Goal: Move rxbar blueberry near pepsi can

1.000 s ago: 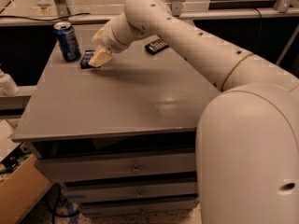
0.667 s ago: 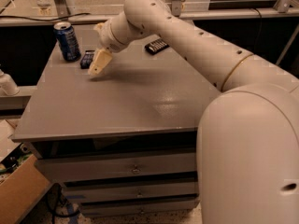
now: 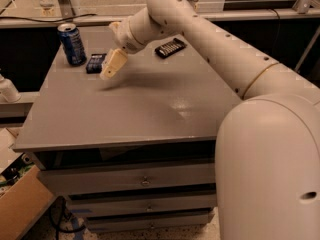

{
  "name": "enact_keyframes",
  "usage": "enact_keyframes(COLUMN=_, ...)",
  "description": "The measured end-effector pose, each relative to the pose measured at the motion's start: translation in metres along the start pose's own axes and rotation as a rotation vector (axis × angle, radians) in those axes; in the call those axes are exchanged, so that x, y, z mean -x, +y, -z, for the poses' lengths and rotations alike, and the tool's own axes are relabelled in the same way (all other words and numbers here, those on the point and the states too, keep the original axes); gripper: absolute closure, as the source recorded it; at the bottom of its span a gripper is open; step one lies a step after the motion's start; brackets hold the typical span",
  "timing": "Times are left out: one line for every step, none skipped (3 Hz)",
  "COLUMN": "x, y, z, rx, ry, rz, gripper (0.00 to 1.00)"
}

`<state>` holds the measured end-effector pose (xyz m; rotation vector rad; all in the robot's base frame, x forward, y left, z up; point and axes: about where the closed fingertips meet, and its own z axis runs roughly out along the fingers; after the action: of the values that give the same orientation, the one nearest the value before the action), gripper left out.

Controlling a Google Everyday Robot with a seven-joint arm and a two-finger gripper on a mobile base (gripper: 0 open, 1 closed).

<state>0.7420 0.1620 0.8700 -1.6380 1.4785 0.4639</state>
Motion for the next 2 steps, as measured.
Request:
enact_keyframes(x=-0.009, y=0.007, z=0.033, rx=0.048, ry=-0.025, rz=-0.073, gripper=0.0)
enact_keyframes(x=-0.016, y=0.013, z=0.072, rx=0.051, ry=-0.036, rz=-0.117, gripper=0.0)
